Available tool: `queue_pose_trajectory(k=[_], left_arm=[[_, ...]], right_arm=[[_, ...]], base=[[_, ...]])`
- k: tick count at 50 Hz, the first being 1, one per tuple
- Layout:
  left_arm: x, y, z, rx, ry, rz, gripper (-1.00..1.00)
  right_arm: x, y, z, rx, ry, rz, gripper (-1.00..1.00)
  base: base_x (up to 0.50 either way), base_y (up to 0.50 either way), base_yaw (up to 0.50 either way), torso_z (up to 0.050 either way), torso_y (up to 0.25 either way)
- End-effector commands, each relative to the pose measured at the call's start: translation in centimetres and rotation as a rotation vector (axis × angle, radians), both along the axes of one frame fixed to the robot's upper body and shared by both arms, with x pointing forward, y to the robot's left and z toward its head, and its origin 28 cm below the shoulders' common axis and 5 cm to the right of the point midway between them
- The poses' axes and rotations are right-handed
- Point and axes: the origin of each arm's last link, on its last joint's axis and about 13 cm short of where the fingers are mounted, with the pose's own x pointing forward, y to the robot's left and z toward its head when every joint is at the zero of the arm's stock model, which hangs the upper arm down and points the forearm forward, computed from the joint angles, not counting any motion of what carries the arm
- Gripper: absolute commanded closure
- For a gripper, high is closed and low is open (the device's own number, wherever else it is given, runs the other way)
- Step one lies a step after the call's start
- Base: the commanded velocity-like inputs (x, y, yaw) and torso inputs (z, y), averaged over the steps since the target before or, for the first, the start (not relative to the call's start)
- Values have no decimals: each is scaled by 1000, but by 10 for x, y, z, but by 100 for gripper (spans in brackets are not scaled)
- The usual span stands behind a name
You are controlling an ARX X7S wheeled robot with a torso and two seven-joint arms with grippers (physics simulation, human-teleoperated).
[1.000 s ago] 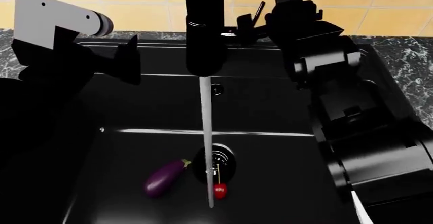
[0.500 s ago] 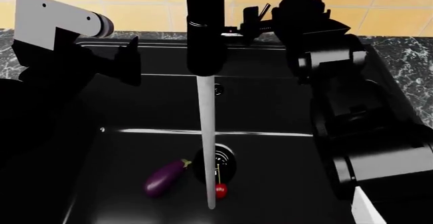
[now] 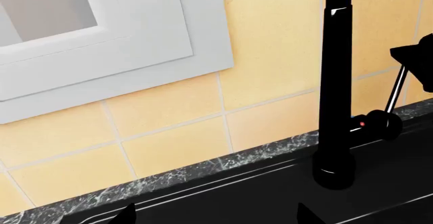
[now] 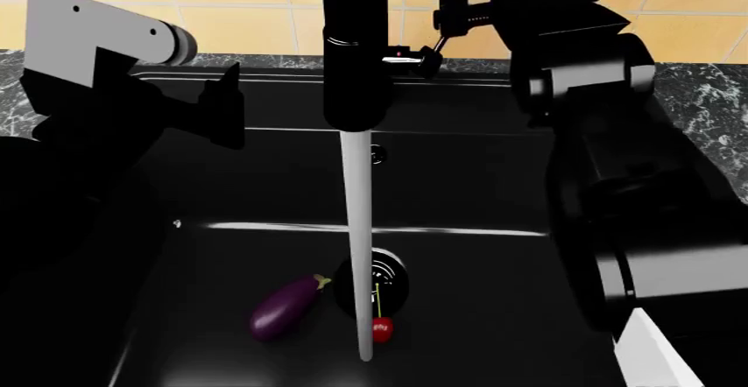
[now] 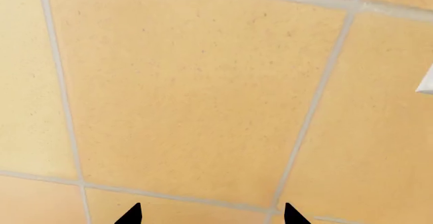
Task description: Pick up the fruits and vegetables and place them in the sink. Turn on the sink faucet to wash them. Then turn the sink off and put them in the tray.
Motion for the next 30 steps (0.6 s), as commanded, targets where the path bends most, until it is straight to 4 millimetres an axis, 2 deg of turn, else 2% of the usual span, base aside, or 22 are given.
queue_pose_trajectory(k=[1, 10, 17, 30], left_arm=[[2, 0, 0, 0, -1, 0, -100], [2, -1, 1, 2, -1, -1, -100], [1, -1, -2, 3, 1, 1, -100], [1, -1, 0, 5, -3, 1, -100]], right_arm=[[-1, -15, 13, -21, -53, -61, -100], [-1, -23, 18, 6, -83, -79, -100], [-2, -36, 7, -10, -45, -149, -100], [-2, -37, -7, -34, 24, -152, -100]], base=[[0, 0, 0, 0, 0], [0, 0, 0, 0, 0], [0, 0, 0, 0, 0], [0, 0, 0, 0, 0]])
